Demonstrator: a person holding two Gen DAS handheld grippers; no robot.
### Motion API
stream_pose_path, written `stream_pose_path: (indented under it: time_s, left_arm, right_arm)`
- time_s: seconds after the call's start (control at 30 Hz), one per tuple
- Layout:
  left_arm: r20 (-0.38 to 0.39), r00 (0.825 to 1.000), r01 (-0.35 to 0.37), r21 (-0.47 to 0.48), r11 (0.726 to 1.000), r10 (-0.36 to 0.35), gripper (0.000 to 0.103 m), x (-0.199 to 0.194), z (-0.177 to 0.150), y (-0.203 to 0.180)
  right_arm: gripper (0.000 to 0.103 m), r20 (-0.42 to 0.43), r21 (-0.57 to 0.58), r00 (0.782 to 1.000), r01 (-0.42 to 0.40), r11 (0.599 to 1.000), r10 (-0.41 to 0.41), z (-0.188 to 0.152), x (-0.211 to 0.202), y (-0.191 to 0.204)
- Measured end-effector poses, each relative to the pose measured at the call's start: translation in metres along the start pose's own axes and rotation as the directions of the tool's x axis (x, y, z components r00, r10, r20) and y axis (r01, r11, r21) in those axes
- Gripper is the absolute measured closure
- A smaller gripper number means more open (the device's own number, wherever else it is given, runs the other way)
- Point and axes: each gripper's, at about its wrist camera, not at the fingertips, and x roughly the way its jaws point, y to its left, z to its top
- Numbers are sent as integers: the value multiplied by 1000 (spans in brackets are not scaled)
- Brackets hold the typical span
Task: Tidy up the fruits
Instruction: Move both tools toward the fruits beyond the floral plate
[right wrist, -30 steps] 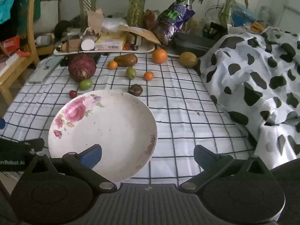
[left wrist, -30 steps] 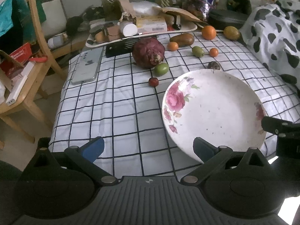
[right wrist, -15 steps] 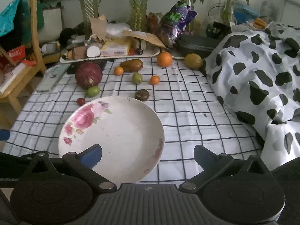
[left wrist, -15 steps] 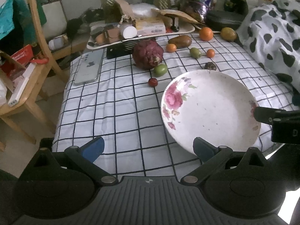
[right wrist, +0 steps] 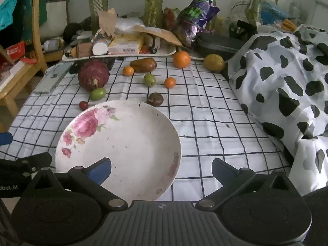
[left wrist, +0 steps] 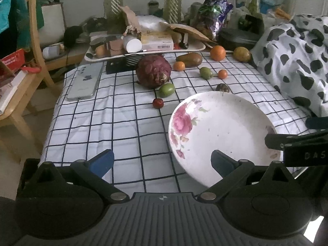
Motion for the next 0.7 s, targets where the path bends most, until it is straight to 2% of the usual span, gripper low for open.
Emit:
stream_pose_path:
  time_s: [0.1, 0.4, 0.7]
  left_arm:
    - [5, 1000, 18, -7, 1000, -18, 1, 4, -1, 2]
    - [28, 1000, 8, 19, 1000, -8, 1, 20, 0, 5]
    - [105, 994, 32, 71, 997, -40, 1, 28, 21, 5]
  right_arm:
    - [0, -9, -19, 1000, -3, 1000, 3, 1, 7, 2]
    - [0, -18, -35, 1000, 0, 999, -1, 11, 27, -2]
    - [0, 69, -52, 998, 14, 999, -10, 27, 34, -14]
